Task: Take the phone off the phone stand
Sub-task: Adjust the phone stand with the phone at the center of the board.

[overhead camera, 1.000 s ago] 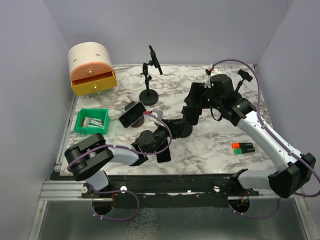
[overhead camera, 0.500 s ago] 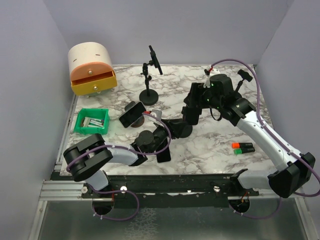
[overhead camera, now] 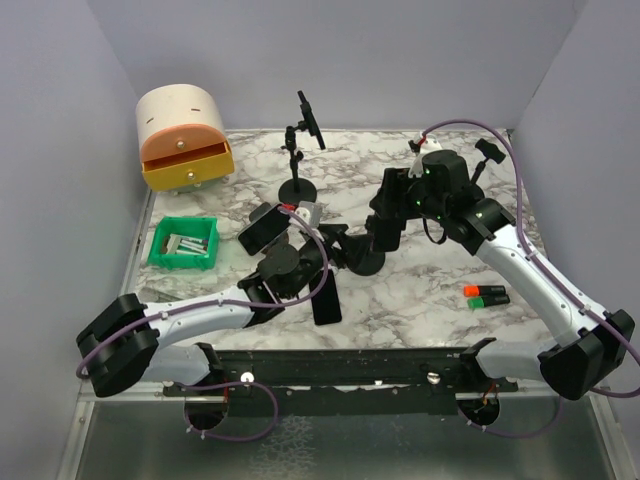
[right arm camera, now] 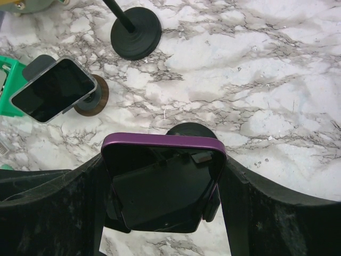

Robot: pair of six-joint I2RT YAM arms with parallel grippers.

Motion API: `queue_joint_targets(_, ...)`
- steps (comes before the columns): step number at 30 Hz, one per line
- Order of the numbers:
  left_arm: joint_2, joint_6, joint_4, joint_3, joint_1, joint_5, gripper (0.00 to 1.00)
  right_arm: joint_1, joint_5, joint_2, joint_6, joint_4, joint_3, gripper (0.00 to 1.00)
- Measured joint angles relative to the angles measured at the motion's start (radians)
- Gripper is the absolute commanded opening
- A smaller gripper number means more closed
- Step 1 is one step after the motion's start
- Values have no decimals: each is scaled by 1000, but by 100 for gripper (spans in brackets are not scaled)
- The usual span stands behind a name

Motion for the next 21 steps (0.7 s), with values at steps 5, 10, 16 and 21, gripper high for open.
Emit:
queue_joint_targets(5, 13, 23, -134, 106, 10, 80, 68, 0, -11, 0, -2, 0, 0, 35)
queue_joint_targets(10, 88, -19, -198, 178, 64, 185, 61, 0, -17, 0, -2, 0, 0, 35)
queue_joint_targets(16, 154, -89, -241, 200, 121, 282, 57, 0, -20, 0, -3, 0, 0, 34)
queue_joint_targets(21, 159, -109, -256, 219, 132, 319, 54, 0, -37, 0, -3, 0, 0, 33)
